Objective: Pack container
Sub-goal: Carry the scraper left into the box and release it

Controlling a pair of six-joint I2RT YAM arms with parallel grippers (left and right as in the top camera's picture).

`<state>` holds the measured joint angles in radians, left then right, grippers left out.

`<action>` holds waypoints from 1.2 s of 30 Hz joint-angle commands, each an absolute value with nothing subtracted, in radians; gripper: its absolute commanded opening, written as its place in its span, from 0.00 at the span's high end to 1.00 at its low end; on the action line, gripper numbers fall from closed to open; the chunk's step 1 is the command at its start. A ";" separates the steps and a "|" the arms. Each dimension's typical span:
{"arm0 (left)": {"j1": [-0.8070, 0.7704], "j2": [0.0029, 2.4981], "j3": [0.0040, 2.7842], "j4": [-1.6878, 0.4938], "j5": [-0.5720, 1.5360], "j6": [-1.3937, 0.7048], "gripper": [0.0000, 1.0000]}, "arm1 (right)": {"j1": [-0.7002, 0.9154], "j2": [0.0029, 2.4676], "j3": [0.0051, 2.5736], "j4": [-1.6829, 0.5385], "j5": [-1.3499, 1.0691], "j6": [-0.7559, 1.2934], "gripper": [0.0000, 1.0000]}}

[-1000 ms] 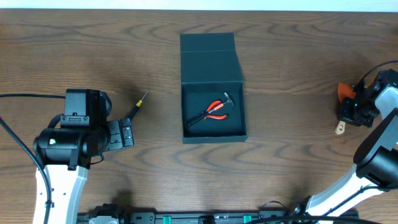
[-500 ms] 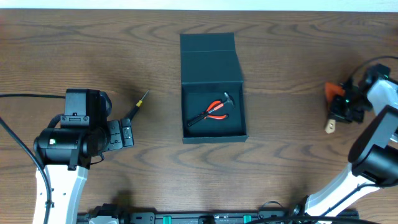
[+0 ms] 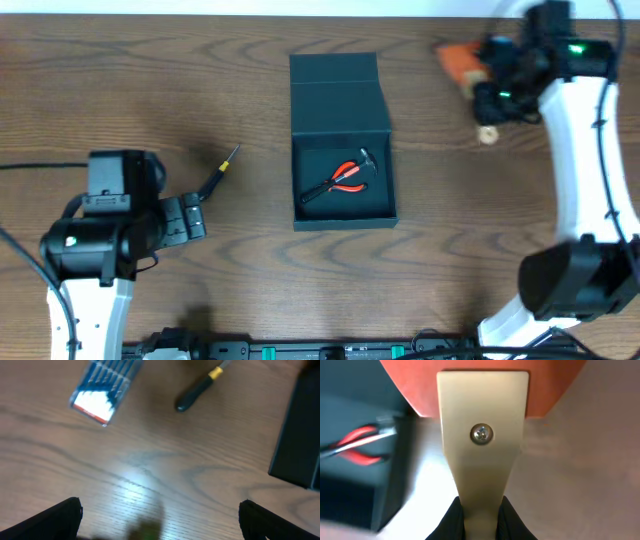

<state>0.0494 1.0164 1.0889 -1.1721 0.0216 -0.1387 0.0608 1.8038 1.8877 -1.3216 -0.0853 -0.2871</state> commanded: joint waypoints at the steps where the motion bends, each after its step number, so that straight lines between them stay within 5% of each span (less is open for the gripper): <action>1: 0.120 0.983 1.106 -1.179 0.011 -0.159 0.02 | 0.212 1.789 1.939 -1.329 -0.101 -0.442 0.99; 10: 0.245 0.925 1.106 -1.198 0.018 -0.158 0.02 | 0.461 1.835 1.928 -1.276 -0.101 -0.590 0.99; 36: 0.246 0.922 1.106 -1.199 0.018 -0.151 0.02 | 0.492 1.974 1.625 -1.212 -0.140 -0.651 0.99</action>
